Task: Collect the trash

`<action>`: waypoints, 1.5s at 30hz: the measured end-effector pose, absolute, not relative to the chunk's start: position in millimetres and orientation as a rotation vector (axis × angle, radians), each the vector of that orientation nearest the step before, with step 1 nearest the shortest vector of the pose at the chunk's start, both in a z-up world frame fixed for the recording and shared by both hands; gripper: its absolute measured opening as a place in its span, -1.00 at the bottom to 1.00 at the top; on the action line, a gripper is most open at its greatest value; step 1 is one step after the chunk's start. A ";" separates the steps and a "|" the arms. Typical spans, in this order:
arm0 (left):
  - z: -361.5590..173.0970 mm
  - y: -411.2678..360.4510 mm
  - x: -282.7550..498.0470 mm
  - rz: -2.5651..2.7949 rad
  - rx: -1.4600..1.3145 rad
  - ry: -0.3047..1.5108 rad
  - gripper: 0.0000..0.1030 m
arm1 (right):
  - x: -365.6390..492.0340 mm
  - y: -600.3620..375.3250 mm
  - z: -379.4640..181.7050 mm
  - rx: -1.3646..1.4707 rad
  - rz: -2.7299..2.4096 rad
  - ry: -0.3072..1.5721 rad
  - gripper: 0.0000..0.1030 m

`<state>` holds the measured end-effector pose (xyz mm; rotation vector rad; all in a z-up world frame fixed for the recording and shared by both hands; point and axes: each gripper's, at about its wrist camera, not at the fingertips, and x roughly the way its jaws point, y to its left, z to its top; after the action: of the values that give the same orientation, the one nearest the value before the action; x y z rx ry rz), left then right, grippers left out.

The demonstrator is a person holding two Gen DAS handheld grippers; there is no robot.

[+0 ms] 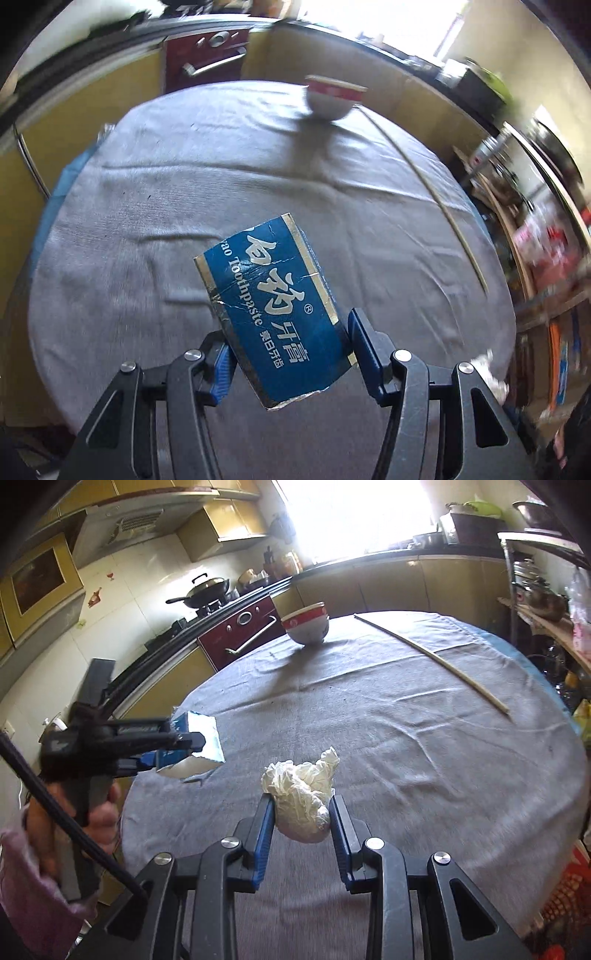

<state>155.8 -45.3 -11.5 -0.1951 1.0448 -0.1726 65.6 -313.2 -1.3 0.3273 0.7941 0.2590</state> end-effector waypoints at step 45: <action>83.5 -112.3 -95.2 -0.196 0.061 0.697 0.14 | -152.2 -366.8 79.4 0.400 0.249 0.485 -0.37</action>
<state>-95.2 -112.3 83.5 0.0613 0.6966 -0.1958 -152.2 -366.8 79.4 0.4000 0.4853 0.2494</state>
